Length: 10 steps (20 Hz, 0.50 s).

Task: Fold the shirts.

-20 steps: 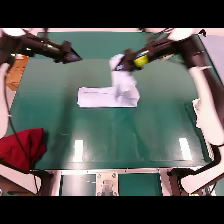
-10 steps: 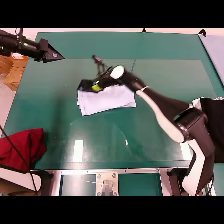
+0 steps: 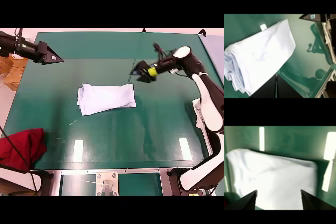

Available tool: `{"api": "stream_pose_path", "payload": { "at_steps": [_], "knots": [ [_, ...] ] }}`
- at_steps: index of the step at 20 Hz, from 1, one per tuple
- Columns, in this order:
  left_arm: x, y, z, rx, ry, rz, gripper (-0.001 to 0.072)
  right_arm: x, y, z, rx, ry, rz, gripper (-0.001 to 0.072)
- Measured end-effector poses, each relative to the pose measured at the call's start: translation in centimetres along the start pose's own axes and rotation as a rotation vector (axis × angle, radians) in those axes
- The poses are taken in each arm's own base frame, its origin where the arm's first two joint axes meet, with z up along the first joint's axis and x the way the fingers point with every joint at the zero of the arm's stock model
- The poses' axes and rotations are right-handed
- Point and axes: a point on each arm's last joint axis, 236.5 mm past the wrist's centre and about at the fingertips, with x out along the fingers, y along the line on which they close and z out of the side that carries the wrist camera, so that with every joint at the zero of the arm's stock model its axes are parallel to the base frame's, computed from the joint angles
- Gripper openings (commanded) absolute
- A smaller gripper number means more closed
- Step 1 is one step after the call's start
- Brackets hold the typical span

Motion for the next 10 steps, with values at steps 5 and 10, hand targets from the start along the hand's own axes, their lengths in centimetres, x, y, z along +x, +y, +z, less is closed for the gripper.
{"api": "stream_pose_path", "payload": {
  "at_steps": [5, 10],
  "knots": [
    [0.0, 0.0, 0.0, 0.001, 0.001, -0.001, 0.0025, 4.1, -4.9, -3.4, 0.116, 0.085, 0.012, 0.0612],
    [0.0, -0.1, -0.1, 0.001, 0.004, -0.002, 0.0025, 9.5, -2.2, -5.5, 0.102, 0.128, 0.131, 0.0029]
  ]
}}
